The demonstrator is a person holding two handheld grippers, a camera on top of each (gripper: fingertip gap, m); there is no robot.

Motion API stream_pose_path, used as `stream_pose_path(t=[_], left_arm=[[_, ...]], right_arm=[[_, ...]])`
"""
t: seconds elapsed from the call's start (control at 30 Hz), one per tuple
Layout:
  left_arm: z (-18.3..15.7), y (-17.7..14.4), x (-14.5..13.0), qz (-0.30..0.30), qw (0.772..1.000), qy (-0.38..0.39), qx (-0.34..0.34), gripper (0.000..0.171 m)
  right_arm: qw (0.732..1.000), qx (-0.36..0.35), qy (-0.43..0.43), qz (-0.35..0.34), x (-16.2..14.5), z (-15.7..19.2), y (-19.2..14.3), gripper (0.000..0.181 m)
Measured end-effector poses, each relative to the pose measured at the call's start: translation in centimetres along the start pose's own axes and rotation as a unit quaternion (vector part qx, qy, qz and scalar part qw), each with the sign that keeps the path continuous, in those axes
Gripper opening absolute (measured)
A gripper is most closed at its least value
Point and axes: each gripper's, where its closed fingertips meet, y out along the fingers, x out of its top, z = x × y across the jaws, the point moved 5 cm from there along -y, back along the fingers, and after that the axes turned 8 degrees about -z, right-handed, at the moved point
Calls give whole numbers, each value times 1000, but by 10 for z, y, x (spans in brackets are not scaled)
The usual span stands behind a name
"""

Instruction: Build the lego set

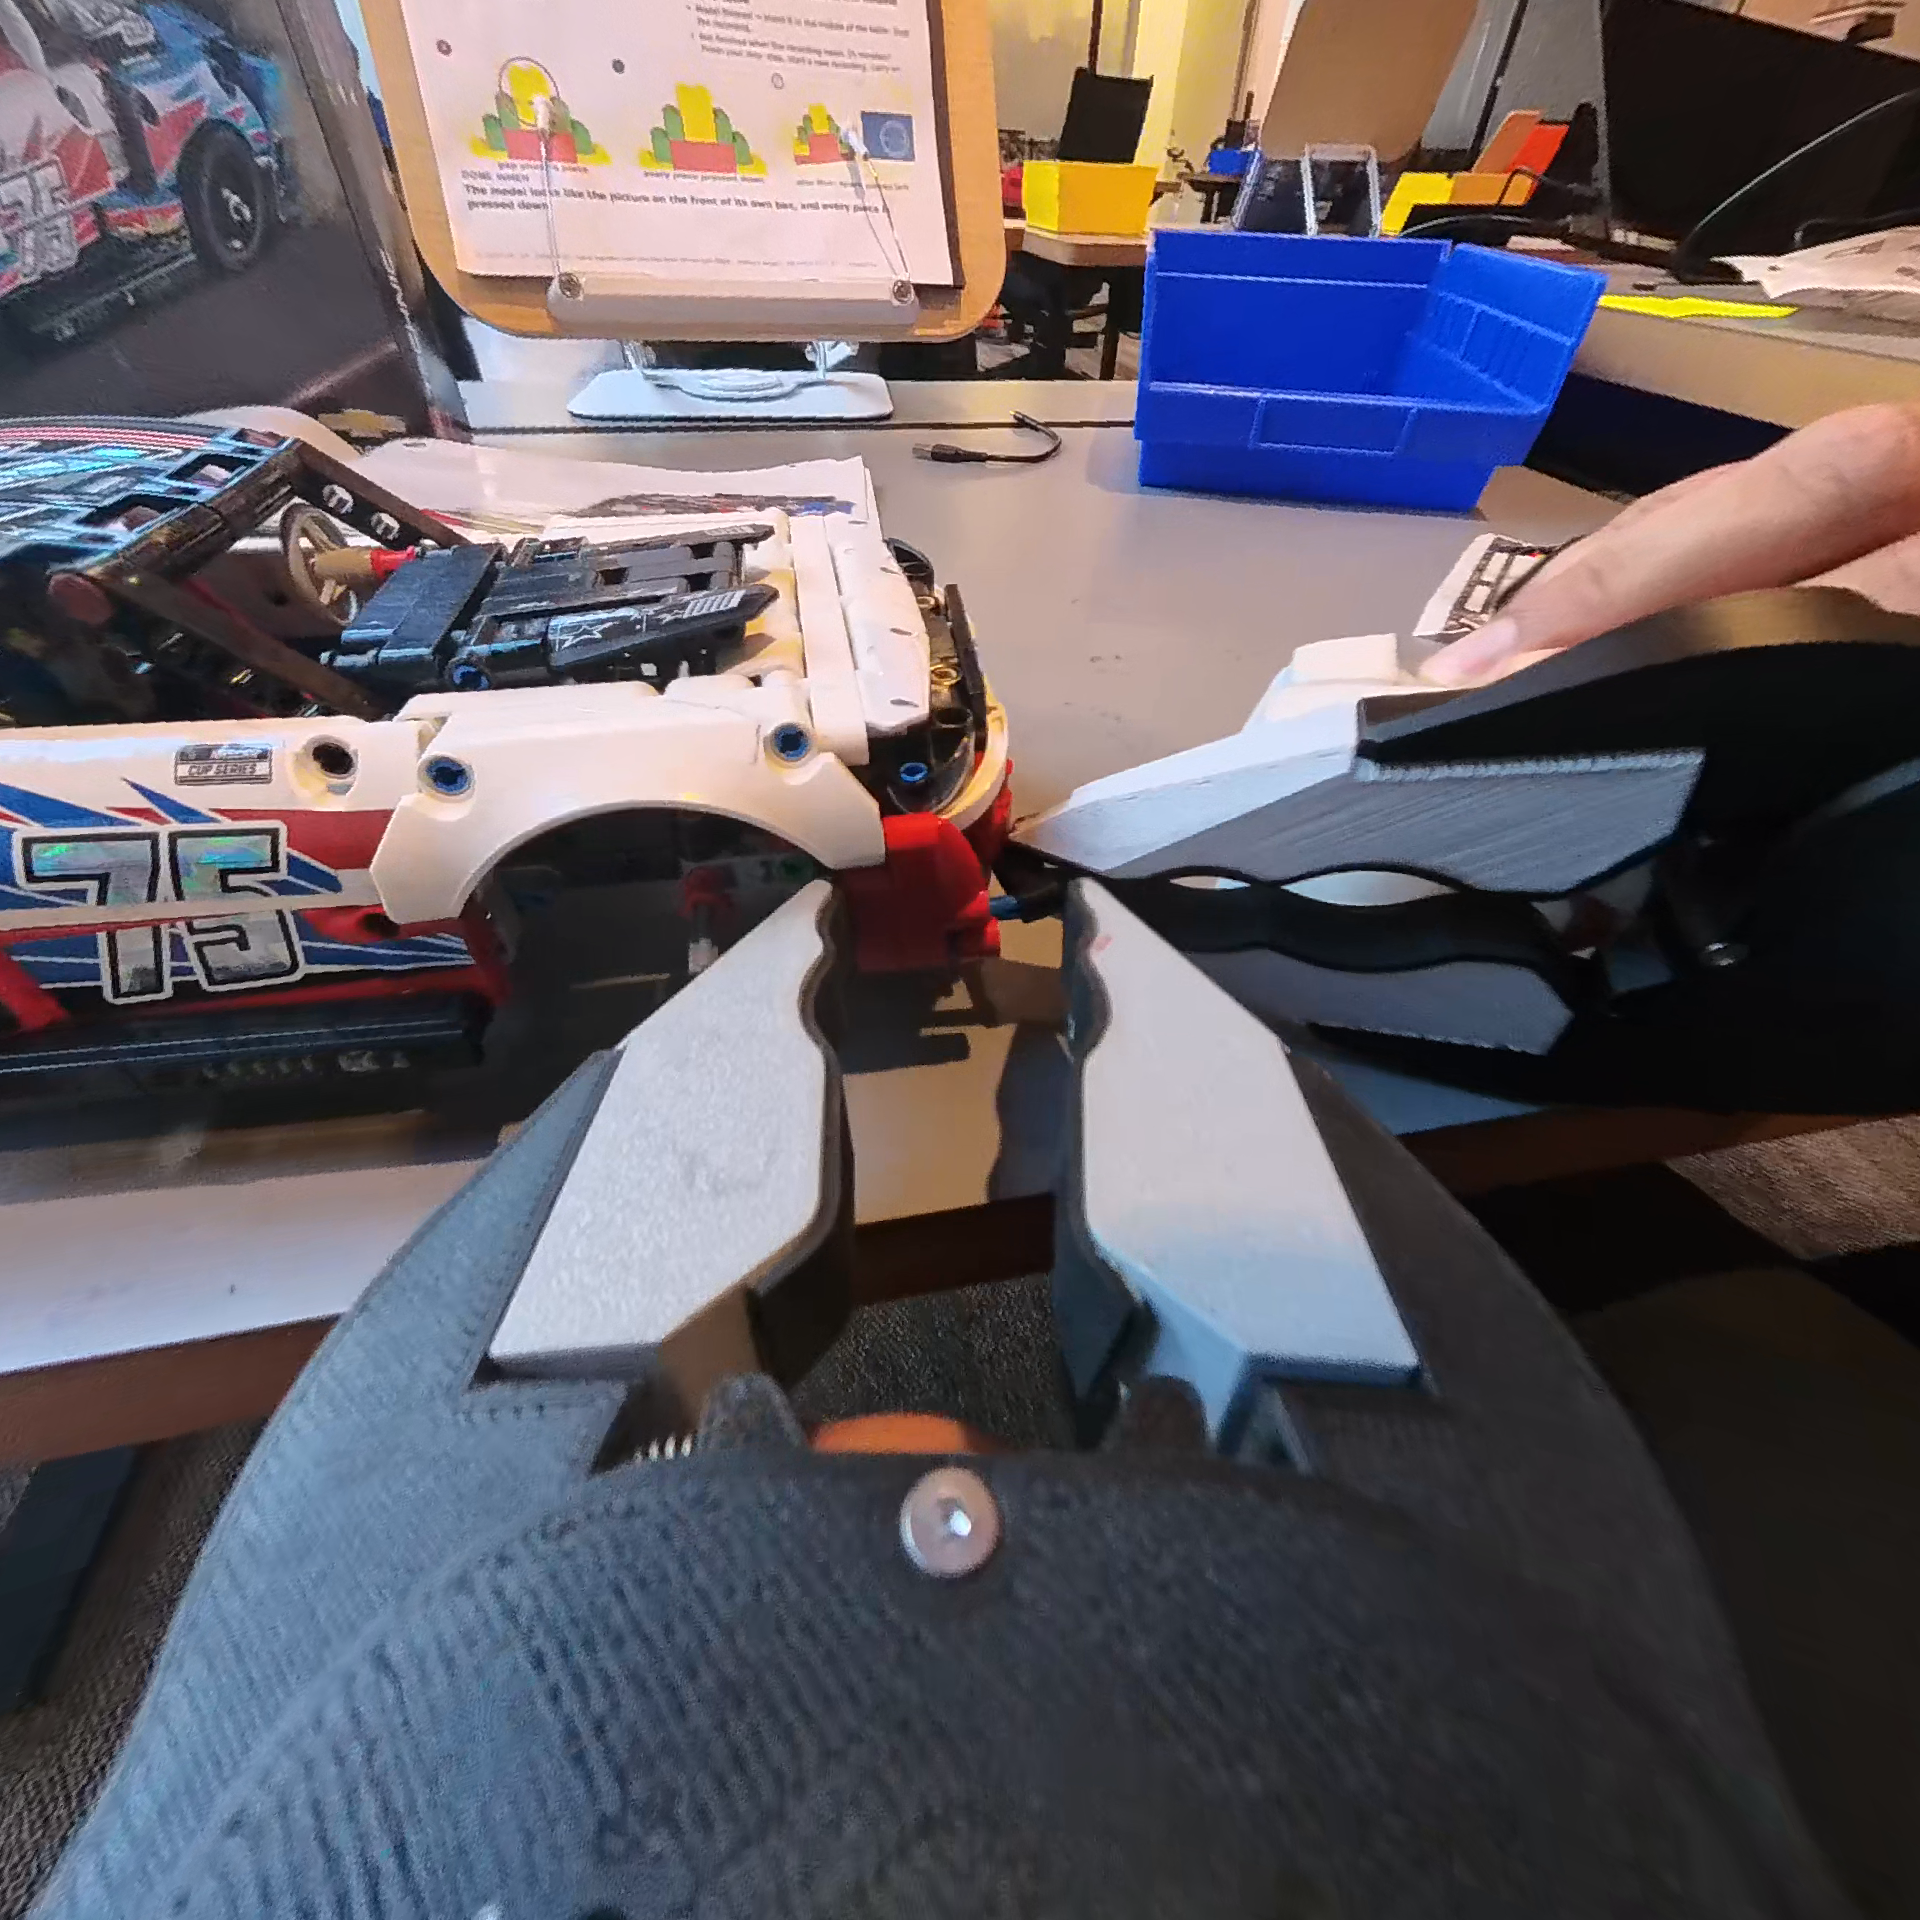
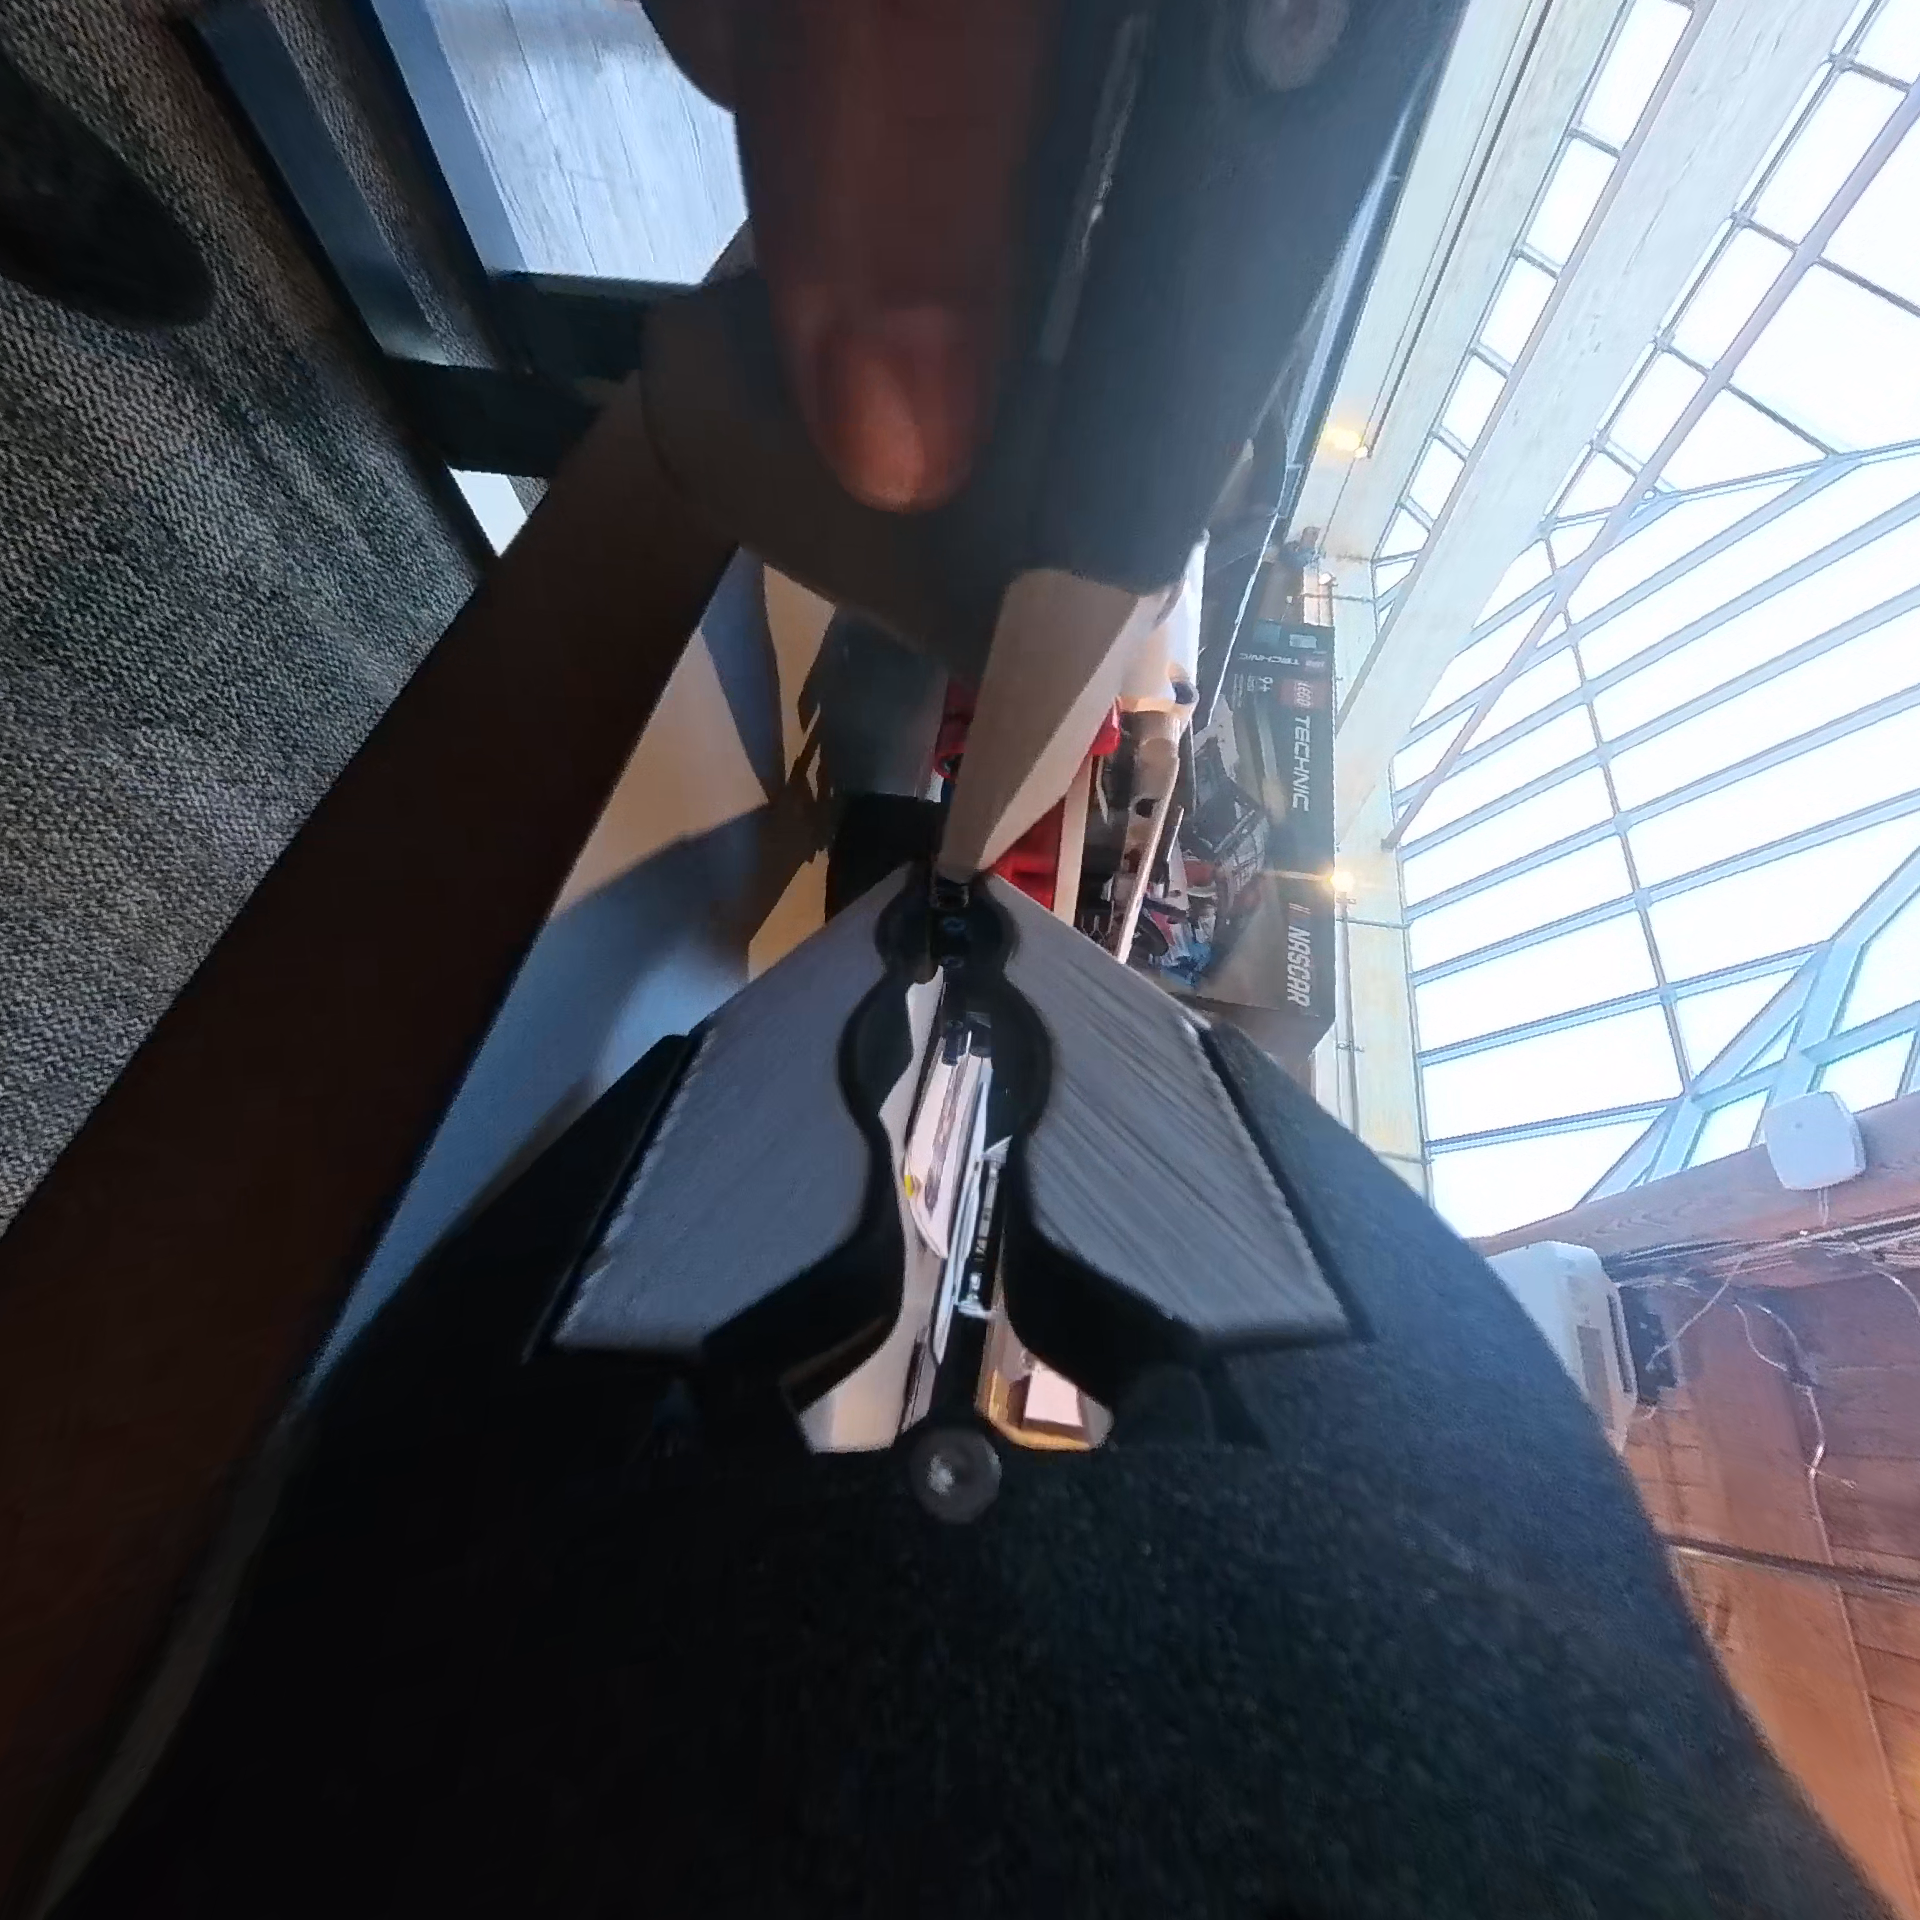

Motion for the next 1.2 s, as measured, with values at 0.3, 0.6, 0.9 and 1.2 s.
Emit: stream_pose_path(t=[0.3, 0.6, 0.9, 1.2], left_arm=[[-1, 1, -1, -7, 999, 38, 17, 40], [-1, 1, -2, -6, 998, 65, 11, 39], [1, 0, -4, -5, 995, 102, -2, 34], [2, -1, -3, -16, 995, 95, -5, 34]], right_arm=[[1000, 5, 17, 13, 1, 1, 0, 5], [998, 14, 52, 16, 1, 3, 1, 5], [999, 6, 42, 9, 1, 4, 1, 6], [998, 9, 68, -16, -1, 3, 3, 6]])
